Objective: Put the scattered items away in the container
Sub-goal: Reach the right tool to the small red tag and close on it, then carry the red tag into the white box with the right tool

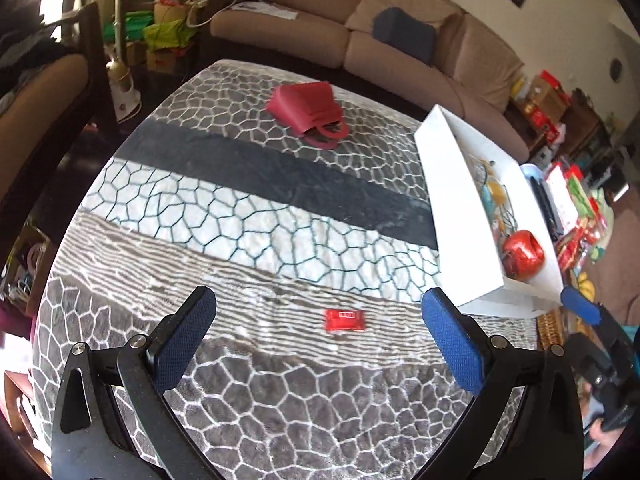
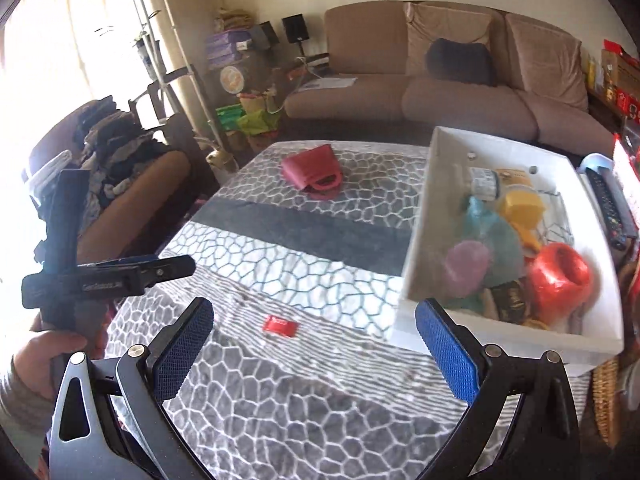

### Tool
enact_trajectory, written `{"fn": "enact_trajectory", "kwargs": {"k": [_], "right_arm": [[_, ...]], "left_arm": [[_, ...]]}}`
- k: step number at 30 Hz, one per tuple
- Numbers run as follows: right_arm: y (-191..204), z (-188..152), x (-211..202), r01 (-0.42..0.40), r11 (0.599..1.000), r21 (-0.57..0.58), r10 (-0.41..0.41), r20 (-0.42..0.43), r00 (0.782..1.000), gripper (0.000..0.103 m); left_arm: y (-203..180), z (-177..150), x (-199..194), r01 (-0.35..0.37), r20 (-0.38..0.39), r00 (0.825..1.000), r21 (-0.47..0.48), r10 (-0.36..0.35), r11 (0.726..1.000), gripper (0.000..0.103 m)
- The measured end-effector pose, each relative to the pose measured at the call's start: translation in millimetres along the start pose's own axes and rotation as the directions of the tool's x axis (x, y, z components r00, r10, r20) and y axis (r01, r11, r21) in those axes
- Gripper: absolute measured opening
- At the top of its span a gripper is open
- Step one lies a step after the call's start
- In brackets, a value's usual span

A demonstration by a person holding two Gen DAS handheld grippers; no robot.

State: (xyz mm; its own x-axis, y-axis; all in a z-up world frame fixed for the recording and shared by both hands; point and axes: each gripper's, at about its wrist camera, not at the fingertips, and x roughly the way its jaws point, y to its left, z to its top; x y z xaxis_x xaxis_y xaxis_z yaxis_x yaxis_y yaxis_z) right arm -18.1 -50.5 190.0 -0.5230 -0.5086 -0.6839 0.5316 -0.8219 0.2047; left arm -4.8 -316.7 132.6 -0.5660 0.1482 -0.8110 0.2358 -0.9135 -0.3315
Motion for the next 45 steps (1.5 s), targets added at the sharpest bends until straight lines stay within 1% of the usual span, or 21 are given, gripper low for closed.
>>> {"fn": "enact_trajectory", "kwargs": {"k": [3, 5, 7, 9, 10, 11, 12, 13, 16, 19, 24, 26, 28, 29, 30, 33, 35, 38, 39, 41, 45], "right_arm": [[26, -15, 37, -0.038, 0.999, -0.014, 0.037, -0.029, 0.999, 0.100], [39, -26, 64, -0.058, 0.998, -0.020, 0.057, -0.056, 0.997, 0.093], [47, -35, 91, -0.055, 0.998, -0.044, 0.051, -0.085, 0.995, 0.090], [51, -44, 117, -0.049, 0.995, -0.084, 0.039, -0.120, 0.992, 0.083], [52, -47, 128, -0.042, 0.994, -0.105, 0.028, -0.139, 0.990, 0.075], [52, -50, 138, -0.035, 0.992, -0.122, 0.017, -0.152, 0.988, 0.070], [51, -52, 147, -0.030, 0.991, -0.131, 0.009, -0.159, 0.987, 0.060], [50, -54, 154, -0.027, 0.990, -0.135, 0.005, -0.161, 0.987, 0.054], [43, -59, 174, -0.030, 0.992, -0.125, 0.008, -0.173, 0.985, 0.054], [38, -64, 192, -0.026, 0.994, -0.109, 0.003, -0.206, 0.978, 0.054], [44, -66, 198, 0.012, 0.984, -0.176, -0.049, -0.203, 0.978, 0.053], [46, -67, 197, 0.036, 0.979, -0.199, -0.076, -0.196, 0.978, 0.043], [44, -68, 196, 0.039, 0.980, -0.195, -0.078, -0.193, 0.978, 0.038], [41, -68, 194, 0.039, 0.983, -0.178, -0.074, -0.194, 0.978, 0.029], [38, -67, 192, 0.040, 0.986, -0.159, -0.071, -0.195, 0.978, 0.028], [24, -64, 185, 0.004, 0.999, -0.054, -0.015, -0.204, 0.979, 0.028], [16, -62, 180, -0.021, 1.000, 0.007, 0.022, -0.195, 0.981, 0.028], [6, -56, 169, -0.067, 0.993, 0.097, 0.082, -0.164, 0.983, 0.028], [4, -52, 163, -0.080, 0.991, 0.112, 0.096, -0.147, 0.984, 0.028], [5, -45, 152, -0.091, 0.990, 0.107, 0.104, -0.116, 0.988, 0.028], [6, -33, 131, -0.120, 0.988, 0.102, 0.127, -0.061, 0.990, 0.028]], "left_arm": [[18, -4, 18, -0.014, -0.016, 1.000, -0.011, 0.014, 1.000, 0.103], [25, -5, 30, -0.026, -0.030, 0.999, -0.006, 0.026, 1.000, 0.103], [31, -5, 41, -0.044, -0.046, 0.998, 0.001, 0.044, 0.999, 0.103], [35, -4, 51, -0.045, -0.081, 0.996, -0.009, 0.045, 0.999, 0.103], [37, -2, 55, -0.028, -0.097, 0.995, -0.021, 0.026, 0.999, 0.103], [38, 0, 57, -0.008, -0.109, 0.994, -0.030, 0.004, 1.000, 0.103], [38, 3, 59, 0.004, -0.116, 0.993, -0.033, -0.008, 0.999, 0.103], [37, 5, 60, 0.010, -0.117, 0.993, -0.031, -0.014, 0.999, 0.103], [36, 10, 62, 0.029, -0.127, 0.991, -0.030, -0.033, 0.999, 0.103], [35, 12, 64, 0.051, -0.141, 0.988, -0.034, -0.055, 0.998, 0.103], [30, 7, 74, 0.060, -0.173, 0.983, -0.032, -0.065, 0.998, 0.103], [25, 4, 77, 0.064, -0.186, 0.980, -0.020, -0.066, 0.998, 0.103], [21, 1, 79, 0.067, -0.197, 0.978, -0.008, -0.068, 0.998, 0.103], [19, 0, 79, 0.070, -0.200, 0.977, -0.005, -0.070, 0.998, 0.103], [18, -1, 79, 0.072, -0.201, 0.977, -0.003, -0.072, 0.997, 0.103], [18, -1, 79, 0.075, -0.201, 0.977, -0.007, -0.075, 0.997, 0.103], [18, -1, 79, 0.092, -0.206, 0.974, -0.023, -0.095, 0.995, 0.103], [22, -2, 82, 0.165, -0.221, 0.958, -0.100, -0.183, 0.981, 0.103], [23, -2, 82, 0.186, -0.220, 0.953, -0.123, -0.209, 0.975, 0.103], [22, -1, 82, 0.205, -0.216, 0.949, -0.141, -0.232, 0.969, 0.103], [7, 2, 77, 0.264, -0.192, 0.939, -0.128, -0.285, 0.956, 0.103]]}}
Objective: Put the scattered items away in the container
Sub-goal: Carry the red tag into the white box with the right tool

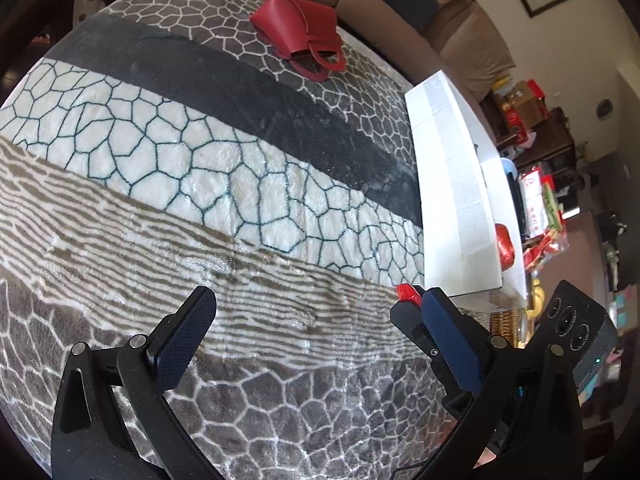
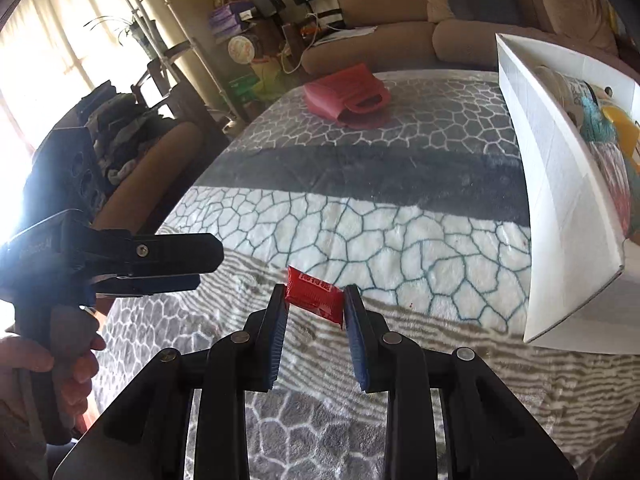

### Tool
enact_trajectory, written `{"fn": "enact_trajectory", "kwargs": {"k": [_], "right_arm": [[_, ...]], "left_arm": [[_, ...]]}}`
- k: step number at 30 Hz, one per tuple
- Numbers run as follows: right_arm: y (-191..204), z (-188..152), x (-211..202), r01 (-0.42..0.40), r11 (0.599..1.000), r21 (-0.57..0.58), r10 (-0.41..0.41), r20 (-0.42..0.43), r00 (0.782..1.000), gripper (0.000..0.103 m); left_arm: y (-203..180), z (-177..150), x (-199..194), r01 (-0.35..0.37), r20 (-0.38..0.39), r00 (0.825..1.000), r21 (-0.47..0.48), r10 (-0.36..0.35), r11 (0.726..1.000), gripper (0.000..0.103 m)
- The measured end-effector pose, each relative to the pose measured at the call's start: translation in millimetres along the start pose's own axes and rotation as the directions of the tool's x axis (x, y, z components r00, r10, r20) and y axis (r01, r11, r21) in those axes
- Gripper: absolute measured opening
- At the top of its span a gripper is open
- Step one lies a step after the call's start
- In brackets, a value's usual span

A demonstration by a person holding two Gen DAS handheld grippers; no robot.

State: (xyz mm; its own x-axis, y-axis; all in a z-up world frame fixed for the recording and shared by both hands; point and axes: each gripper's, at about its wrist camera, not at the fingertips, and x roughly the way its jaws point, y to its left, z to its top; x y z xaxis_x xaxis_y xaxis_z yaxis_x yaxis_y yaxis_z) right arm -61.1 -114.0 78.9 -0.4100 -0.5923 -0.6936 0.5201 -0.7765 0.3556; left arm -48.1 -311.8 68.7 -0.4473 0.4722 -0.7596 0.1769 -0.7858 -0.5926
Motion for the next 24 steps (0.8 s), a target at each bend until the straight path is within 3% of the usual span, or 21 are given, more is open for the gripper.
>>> {"fn": "enact_trajectory", "kwargs": {"k": [7, 18, 24], "right_arm": [[2, 8, -27, 0.008, 0.999, -0.041, -0.006, 0.050, 0.999, 0.028], [-45, 21, -95, 0.064, 0.998, 0.003, -0.064, 0.159, 0.985, 0.028], [-89, 55, -129, 0.104, 0.993, 0.056, -0.115, 0.234, 0.965, 0.028]], "left_arm": [[-36, -1, 1, 0.186, 0.020, 0.982, 0.010, -0.186, 0.983, 0.103], [-90, -6, 31, 0.205, 0.009, 0.978, 0.073, -0.206, 0.976, 0.103], [-138, 20, 44, 0.230, 0.009, 0.972, 0.127, -0.233, 0.965, 0.103]]}}
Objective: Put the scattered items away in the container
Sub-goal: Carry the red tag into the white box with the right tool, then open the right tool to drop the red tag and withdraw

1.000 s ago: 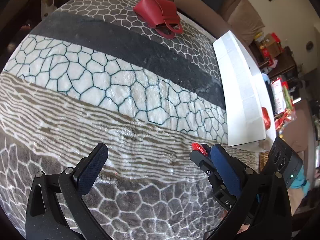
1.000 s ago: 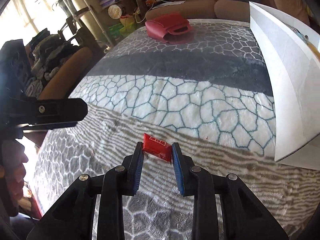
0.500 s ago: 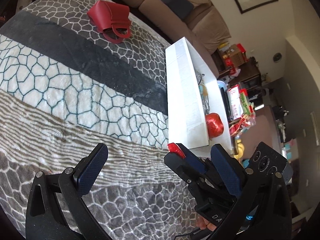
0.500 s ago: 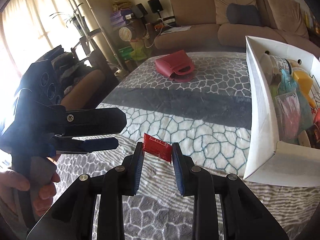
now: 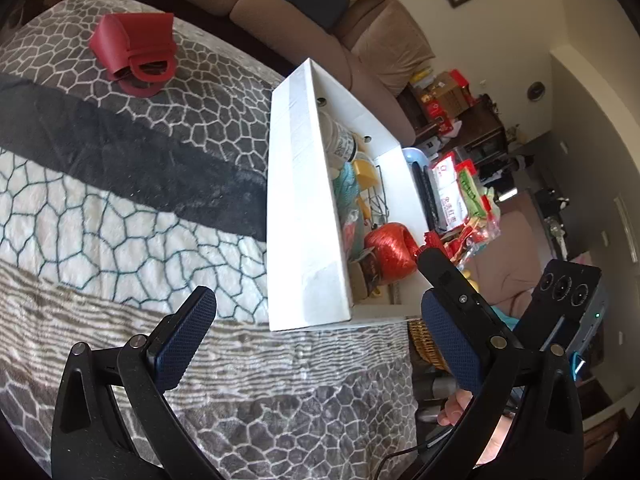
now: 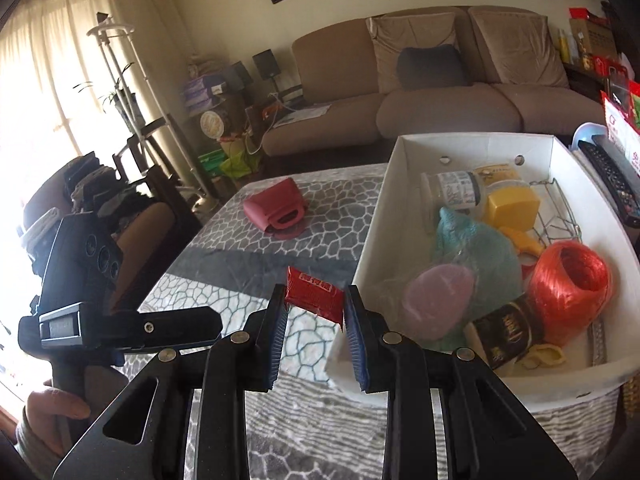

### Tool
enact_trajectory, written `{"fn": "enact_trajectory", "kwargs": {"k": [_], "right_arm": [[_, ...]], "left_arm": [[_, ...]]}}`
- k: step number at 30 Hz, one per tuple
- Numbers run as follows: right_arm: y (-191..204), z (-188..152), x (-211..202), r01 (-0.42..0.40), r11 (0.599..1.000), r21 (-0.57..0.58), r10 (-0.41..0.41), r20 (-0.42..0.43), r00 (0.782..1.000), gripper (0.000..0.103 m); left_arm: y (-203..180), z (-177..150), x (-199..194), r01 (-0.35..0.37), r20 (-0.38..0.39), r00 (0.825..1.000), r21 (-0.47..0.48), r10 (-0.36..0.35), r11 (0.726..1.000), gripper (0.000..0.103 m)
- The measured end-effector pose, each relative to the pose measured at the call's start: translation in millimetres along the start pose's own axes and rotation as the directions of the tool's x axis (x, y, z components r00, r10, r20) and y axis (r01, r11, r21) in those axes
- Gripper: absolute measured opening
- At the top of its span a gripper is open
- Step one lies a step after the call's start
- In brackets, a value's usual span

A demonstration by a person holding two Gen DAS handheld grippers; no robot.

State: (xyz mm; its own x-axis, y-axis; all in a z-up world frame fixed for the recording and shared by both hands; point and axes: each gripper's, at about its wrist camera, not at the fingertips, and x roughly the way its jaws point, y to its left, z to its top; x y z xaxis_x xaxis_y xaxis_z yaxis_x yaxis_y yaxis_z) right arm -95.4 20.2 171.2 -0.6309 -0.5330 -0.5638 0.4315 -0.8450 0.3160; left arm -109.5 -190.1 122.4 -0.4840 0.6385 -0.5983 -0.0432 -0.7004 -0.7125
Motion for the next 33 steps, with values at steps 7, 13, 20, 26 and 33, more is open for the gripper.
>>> {"fn": "enact_trajectory", "kwargs": {"k": [7, 13, 20, 26, 33], "right_arm": [[-43, 54, 41, 0.031, 0.998, -0.053, -0.037, -0.105, 0.994, 0.029], [-71, 79, 106, 0.063, 0.987, -0.149, -0.099, -0.252, 0.963, 0.029], [-73, 72, 149, 0.070, 0.949, -0.306, -0.176, -0.331, 0.927, 0.038], [-88, 76, 147, 0.032, 0.984, -0.175, -0.088, -0.322, 0.943, 0.051], [-88, 88, 131, 0.039, 0.991, -0.129, -0.075, -0.286, 0.955, 0.057]], "left_arm": [[-51, 68, 49, -0.015, -0.026, 1.000, 0.075, 0.017, 0.997, 0.103], [-47, 102, 75, -0.074, -0.009, 0.997, 0.064, 0.075, 0.995, 0.103], [-20, 111, 95, -0.154, -0.029, 0.987, 0.073, 0.156, 0.985, 0.103], [-4, 116, 98, -0.165, -0.034, 0.985, 0.041, 0.167, 0.985, 0.103], [1, 122, 89, -0.225, -0.012, 0.974, 0.081, 0.227, 0.971, 0.103]]}}
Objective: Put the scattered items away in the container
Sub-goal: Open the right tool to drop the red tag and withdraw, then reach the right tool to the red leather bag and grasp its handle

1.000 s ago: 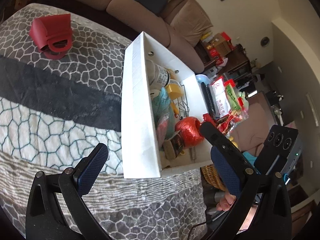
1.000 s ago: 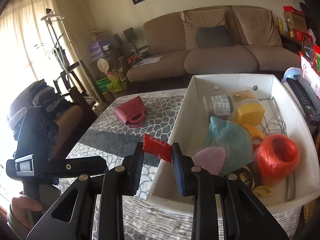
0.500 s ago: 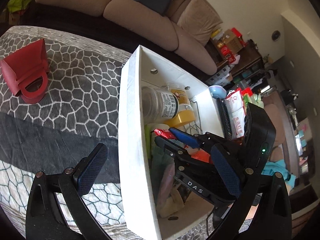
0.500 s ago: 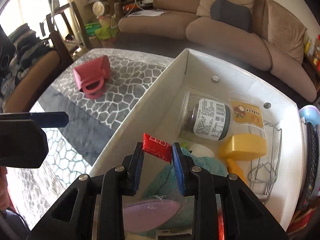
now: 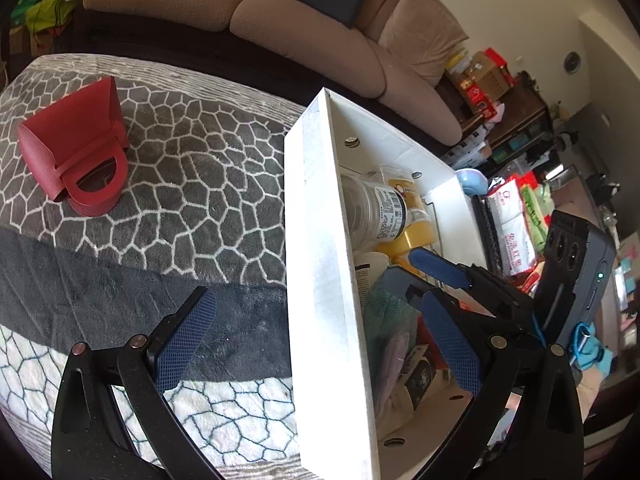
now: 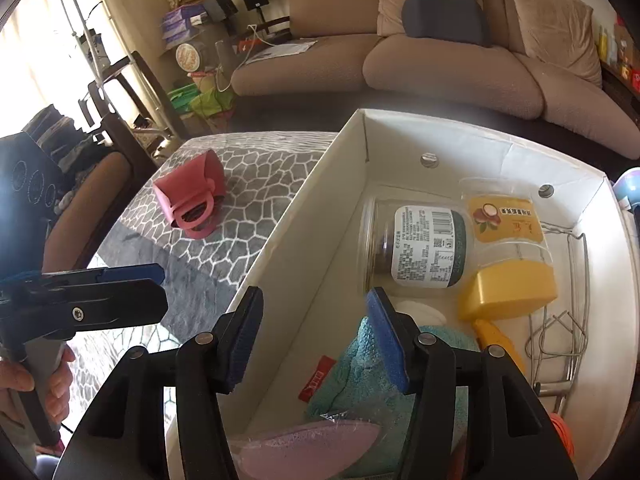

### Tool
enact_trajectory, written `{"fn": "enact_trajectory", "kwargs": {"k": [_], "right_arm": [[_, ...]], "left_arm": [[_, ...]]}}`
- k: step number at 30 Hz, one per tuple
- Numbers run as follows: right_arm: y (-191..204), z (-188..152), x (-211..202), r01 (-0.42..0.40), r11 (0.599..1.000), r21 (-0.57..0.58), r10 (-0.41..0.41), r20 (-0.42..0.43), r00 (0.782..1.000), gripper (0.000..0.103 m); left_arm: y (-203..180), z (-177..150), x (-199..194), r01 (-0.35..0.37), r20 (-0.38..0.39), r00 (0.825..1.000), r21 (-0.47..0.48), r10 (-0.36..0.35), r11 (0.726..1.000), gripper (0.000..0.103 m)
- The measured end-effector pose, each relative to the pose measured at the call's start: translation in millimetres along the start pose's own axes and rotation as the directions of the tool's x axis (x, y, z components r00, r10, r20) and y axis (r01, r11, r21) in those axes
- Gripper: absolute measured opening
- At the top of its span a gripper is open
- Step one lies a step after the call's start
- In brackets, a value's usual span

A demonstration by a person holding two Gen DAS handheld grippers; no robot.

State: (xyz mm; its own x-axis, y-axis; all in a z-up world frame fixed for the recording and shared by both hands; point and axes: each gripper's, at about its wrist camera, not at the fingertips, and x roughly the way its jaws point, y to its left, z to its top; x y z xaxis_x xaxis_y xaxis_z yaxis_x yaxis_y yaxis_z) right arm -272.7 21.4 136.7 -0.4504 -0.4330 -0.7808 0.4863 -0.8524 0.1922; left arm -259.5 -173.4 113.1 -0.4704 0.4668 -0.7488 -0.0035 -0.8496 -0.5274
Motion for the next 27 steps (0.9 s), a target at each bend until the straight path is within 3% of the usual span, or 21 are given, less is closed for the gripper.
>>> {"fn": "enact_trajectory", "kwargs": {"k": [5, 8, 11, 14, 18, 22, 25, 27], "right_arm": [[19, 7, -8, 0.007, 0.999, -0.053, -0.007, 0.011, 1.000, 0.060], [33, 14, -11, -0.004, 0.998, -0.065, 0.006, 0.029, 1.000, 0.062], [53, 23, -10, -0.023, 0.995, -0.092, 0.026, 0.036, 0.999, 0.072], [79, 34, -5, -0.044, 0.991, -0.127, 0.049, 0.043, 0.998, 0.074], [113, 52, 19, -0.067, 0.987, -0.143, 0.072, 0.033, 0.997, 0.073], [145, 69, 65, -0.033, 0.991, -0.130, 0.033, 0.004, 0.999, 0.073], [157, 78, 108, 0.013, 0.998, -0.066, -0.015, -0.028, 1.000, 0.073], [153, 82, 136, -0.018, 0.999, 0.035, 0.020, -0.057, 0.998, 0.073]], "left_arm": [[24, 11, -15, -0.114, 0.049, 0.993, 0.046, 0.111, 0.992, 0.103], [52, 20, -29, -0.201, 0.089, 0.977, 0.056, 0.196, 0.978, 0.103], [97, 31, -44, -0.264, 0.108, 0.959, -0.009, 0.263, 0.965, 0.103], [142, 40, -57, -0.308, 0.118, 0.941, -0.084, 0.317, 0.948, 0.103], [181, 43, -63, -0.342, 0.108, 0.928, -0.132, 0.357, 0.930, 0.103], [203, 47, -60, -0.346, 0.117, 0.924, -0.144, 0.363, 0.927, 0.103], [220, 58, -55, -0.339, 0.125, 0.924, -0.168, 0.361, 0.926, 0.103], [233, 70, -55, -0.335, 0.146, 0.920, -0.192, 0.364, 0.922, 0.103]]}}
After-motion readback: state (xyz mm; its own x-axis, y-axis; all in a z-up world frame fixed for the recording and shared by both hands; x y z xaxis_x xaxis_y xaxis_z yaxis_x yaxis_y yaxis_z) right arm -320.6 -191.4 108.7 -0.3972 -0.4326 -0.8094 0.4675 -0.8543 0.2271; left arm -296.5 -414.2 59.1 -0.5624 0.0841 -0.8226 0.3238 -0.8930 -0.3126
